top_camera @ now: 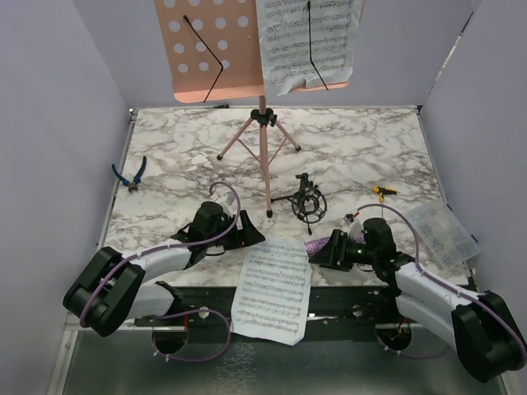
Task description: Set up the instrument practice props
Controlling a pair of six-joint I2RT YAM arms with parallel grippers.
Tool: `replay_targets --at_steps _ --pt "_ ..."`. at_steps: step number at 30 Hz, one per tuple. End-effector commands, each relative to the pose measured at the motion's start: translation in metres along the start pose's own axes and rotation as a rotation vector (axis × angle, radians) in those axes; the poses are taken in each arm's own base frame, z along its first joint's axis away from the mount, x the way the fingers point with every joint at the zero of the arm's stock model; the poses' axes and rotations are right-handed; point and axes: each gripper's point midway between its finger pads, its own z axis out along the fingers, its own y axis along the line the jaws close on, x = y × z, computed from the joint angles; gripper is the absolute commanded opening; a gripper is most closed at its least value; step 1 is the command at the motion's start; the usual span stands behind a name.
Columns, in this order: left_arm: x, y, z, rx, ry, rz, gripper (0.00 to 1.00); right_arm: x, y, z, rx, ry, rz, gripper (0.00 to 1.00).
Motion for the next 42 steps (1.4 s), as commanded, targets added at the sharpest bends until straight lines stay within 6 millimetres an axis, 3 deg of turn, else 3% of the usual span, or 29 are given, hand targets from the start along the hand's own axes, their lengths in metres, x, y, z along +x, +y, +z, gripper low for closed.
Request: replay_targets --at_steps 1,9,12,25,36,42 --pt "-0.001 -0.010 0.007 0.032 0.023 0.025 0.80 0.007 0.004 0.007 -0.044 0.043 0.006 0.70" --pt "-0.002 -0.011 0.008 0.023 0.011 0.026 0.80 0.013 0.032 0.031 -0.086 0.130 -0.065 0.50" --pt "-0.003 -0.011 0.007 0.018 -0.001 0.028 0.80 0.011 0.040 0.037 -0.095 0.138 -0.087 0.34" --pt "-0.013 -0.013 0.001 0.016 -0.062 0.046 0.82 -0.005 0.052 0.032 -0.047 0.090 -0.181 0.07" --pt "-0.055 -0.036 -0.026 0.049 -0.290 0.087 0.85 0.001 0.044 0.022 0.042 0.117 -0.290 0.03" --pt "-0.076 -0.054 -0.051 0.097 -0.422 0.158 0.86 -0.009 0.060 0.008 0.030 0.076 -0.391 0.03"
